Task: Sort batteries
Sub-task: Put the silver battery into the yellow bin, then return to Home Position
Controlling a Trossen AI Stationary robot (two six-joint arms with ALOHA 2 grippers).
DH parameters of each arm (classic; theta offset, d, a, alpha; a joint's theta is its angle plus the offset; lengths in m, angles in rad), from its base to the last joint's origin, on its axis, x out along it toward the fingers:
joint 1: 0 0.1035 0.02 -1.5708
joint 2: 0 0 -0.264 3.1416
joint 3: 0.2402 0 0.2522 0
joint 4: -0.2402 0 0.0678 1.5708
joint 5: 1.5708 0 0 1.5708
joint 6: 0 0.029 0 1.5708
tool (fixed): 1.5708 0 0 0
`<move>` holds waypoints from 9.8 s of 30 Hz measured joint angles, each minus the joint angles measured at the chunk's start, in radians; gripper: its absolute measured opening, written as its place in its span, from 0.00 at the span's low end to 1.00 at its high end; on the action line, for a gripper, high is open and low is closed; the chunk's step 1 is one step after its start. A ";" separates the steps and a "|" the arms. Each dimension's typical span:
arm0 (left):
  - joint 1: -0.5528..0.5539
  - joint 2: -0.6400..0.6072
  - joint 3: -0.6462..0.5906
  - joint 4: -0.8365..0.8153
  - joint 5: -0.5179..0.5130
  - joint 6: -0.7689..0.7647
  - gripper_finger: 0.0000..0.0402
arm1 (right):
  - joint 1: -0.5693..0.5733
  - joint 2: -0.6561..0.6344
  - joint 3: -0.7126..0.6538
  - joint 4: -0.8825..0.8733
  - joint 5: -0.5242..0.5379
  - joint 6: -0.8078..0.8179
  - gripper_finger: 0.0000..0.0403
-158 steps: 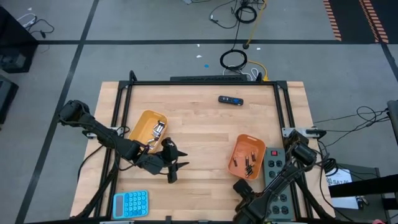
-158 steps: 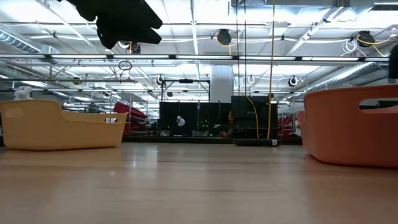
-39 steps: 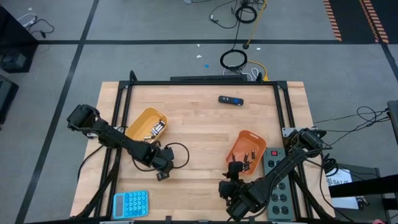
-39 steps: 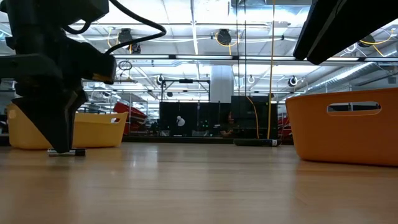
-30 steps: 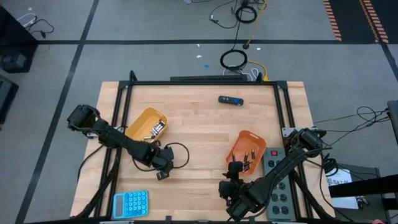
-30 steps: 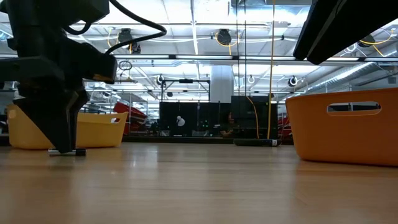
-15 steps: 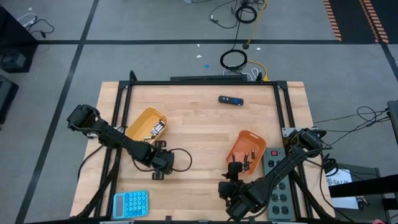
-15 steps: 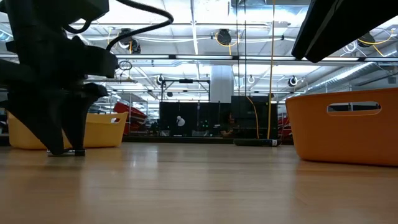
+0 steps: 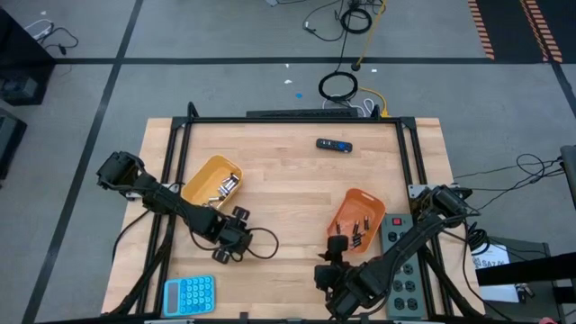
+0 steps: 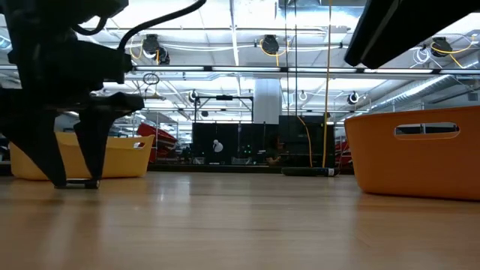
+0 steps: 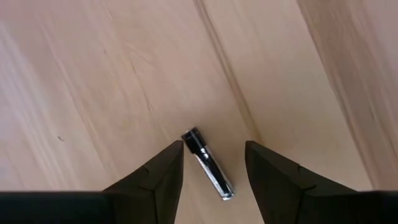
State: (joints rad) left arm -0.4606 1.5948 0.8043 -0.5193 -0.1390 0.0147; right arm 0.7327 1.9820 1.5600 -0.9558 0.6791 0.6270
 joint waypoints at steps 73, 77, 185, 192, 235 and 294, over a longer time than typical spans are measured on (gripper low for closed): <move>-0.025 -0.010 -0.096 0.103 -0.063 -0.401 0.06 | -0.229 -0.081 -0.015 0.419 -0.221 -0.443 0.45; -0.025 -0.030 -0.092 0.093 -0.116 -0.409 0.06 | -0.218 -0.105 -0.015 0.376 -0.175 -0.400 0.45; 0.526 -1.244 -0.797 0.852 -0.135 -0.337 0.02 | -0.845 -1.980 -1.547 1.236 -0.365 -0.556 0.18; 0.524 -1.256 -0.798 0.862 -0.126 -0.292 0.02 | -0.845 -1.976 -1.546 1.292 -0.362 -0.664 0.18; 0.524 -1.255 -0.799 0.745 -0.196 -0.033 0.02 | -0.844 -1.975 -1.546 1.048 -0.288 -0.867 0.18; 0.524 -1.255 -0.800 0.745 -0.195 -0.033 0.02 | -0.844 -1.975 -1.546 1.049 -0.288 -0.867 0.18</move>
State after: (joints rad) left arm 0.0631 0.3397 0.0044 0.2260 -0.3344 -0.0185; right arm -0.1113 0.0068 0.0143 0.0929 0.3912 -0.2401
